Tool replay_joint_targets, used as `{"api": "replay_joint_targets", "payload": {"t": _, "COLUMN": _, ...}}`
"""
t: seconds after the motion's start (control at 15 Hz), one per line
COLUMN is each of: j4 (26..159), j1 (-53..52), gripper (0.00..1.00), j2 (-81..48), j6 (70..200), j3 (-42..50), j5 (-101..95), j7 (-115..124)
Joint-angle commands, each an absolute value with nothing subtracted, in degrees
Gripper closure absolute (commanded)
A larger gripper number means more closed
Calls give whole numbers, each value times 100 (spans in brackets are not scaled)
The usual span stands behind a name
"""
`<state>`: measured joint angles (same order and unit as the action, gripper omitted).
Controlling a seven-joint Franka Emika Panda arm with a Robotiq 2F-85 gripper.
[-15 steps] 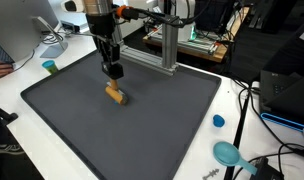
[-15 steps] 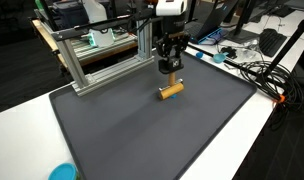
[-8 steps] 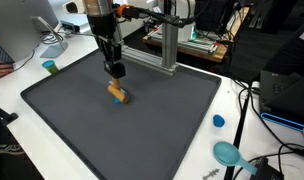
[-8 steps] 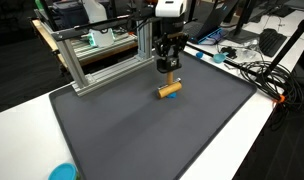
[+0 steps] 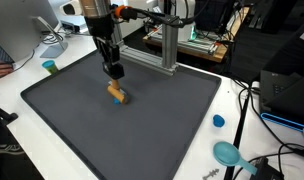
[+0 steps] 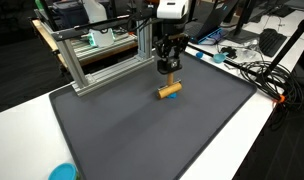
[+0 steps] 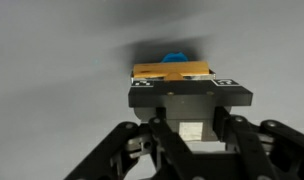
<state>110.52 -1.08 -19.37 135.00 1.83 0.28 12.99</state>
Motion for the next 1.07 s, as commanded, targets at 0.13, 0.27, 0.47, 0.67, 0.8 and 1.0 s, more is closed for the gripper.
{"api": "replay_joint_targets", "payload": {"t": 0.13, "j4": 10819, "j1": -159, "gripper": 79, "j2": -2504, "j6": 13570, "j3": 274, "j5": -123, "j7": 1400}}
{"api": "replay_joint_targets", "payload": {"t": 0.27, "j4": 10811, "j1": -188, "gripper": 79, "j2": -2509, "j6": 13528, "j3": 287, "j5": -159, "j7": 1438}}
{"api": "replay_joint_targets", "payload": {"t": 0.47, "j4": 10834, "j1": -136, "gripper": 54, "j2": -2056, "j6": 13373, "j3": 209, "j5": 19, "j7": 1294}}
{"api": "replay_joint_targets", "payload": {"t": 0.67, "j4": 10833, "j1": -135, "gripper": 54, "j2": -2056, "j6": 13374, "j3": 208, "j5": 19, "j7": 1294}}
{"api": "replay_joint_targets", "payload": {"t": 0.8, "j4": 10972, "j1": -304, "gripper": 79, "j2": -2101, "j6": 13835, "j3": 294, "j5": -350, "j7": 1503}}
{"api": "replay_joint_targets", "payload": {"t": 1.0, "j4": 10985, "j1": -443, "gripper": 79, "j2": -2237, "j6": 14105, "j3": 339, "j5": -683, "j7": 1701}}
